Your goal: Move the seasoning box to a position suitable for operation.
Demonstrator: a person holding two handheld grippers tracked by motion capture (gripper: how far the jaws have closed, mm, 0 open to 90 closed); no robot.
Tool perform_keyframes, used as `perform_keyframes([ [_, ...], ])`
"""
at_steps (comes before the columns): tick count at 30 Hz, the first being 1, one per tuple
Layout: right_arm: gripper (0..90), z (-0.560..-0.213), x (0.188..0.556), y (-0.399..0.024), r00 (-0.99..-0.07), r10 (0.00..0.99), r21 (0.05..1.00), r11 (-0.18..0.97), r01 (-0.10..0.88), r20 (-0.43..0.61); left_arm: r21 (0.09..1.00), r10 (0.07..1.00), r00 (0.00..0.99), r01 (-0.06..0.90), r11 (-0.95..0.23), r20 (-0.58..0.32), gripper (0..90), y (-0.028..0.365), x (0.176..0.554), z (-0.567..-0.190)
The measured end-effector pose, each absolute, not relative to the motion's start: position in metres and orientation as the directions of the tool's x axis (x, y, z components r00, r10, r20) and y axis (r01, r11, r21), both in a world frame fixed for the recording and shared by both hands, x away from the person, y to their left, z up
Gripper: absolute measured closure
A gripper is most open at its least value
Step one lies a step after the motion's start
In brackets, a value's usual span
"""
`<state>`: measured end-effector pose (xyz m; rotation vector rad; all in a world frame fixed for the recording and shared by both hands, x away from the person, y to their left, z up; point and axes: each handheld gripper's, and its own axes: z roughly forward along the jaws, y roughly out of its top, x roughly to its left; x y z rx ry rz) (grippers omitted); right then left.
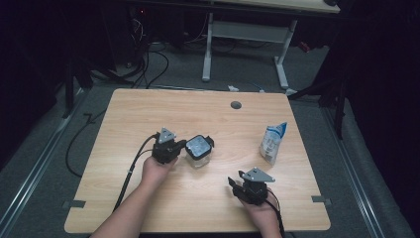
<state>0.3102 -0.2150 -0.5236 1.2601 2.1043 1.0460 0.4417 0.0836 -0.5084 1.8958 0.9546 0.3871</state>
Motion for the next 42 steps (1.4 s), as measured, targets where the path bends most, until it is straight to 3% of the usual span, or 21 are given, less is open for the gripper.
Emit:
perform_keyframes([
  [42,49.6,-0.527,0.311,-0.215,-0.458,0.889,0.790,0.292,0.539,-0.015,0.889,0.646,0.754,0.371,-0.268,-0.120,90.0,0.055,0.362,-0.506],
])
